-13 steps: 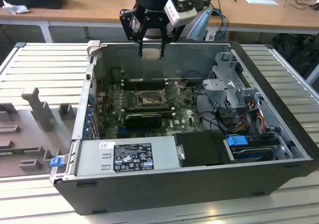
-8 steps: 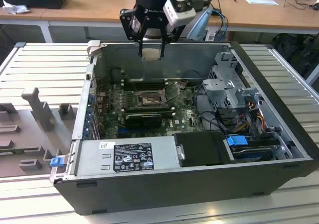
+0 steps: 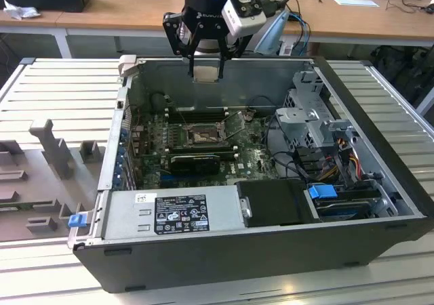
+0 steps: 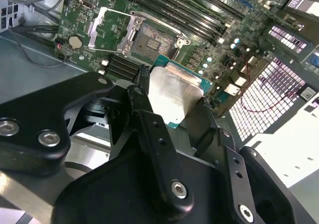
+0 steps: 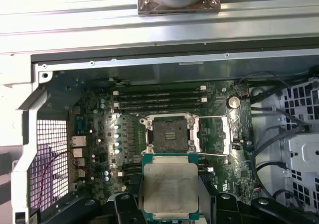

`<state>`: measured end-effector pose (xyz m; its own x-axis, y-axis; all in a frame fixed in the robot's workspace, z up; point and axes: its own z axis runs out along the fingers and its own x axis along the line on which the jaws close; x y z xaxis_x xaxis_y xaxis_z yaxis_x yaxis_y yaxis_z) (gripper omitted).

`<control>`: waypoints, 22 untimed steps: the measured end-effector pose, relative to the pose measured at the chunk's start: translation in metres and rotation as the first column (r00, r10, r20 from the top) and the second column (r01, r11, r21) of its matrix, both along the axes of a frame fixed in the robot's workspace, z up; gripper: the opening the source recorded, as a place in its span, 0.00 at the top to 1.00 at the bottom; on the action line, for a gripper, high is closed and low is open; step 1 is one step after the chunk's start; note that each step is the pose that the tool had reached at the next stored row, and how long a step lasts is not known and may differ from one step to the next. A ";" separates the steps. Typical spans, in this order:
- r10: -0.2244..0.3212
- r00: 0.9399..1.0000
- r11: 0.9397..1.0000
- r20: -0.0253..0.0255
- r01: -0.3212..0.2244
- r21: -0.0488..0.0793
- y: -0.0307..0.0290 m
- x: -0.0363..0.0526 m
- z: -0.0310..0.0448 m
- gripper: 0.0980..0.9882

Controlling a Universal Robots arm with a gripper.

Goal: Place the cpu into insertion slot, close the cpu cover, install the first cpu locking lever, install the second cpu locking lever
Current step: 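Place the cpu into insertion slot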

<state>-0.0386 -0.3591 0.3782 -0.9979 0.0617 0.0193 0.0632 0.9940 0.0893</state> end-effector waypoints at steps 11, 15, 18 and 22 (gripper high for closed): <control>-0.007 1.000 1.000 0.000 0.007 0.000 0.0000 0.0000 0.0000 0.51; -0.012 1.000 1.000 0.000 0.012 0.000 0.0000 0.0000 0.0000 0.51; -0.014 1.000 1.000 0.000 0.014 0.000 0.0000 0.0000 0.0000 0.51; -0.018 1.000 1.000 0.000 0.018 0.000 0.0000 0.0000 0.0000 0.51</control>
<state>-0.0386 -0.3591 0.3781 -0.9967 0.0793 0.0193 0.0807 0.9927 0.0893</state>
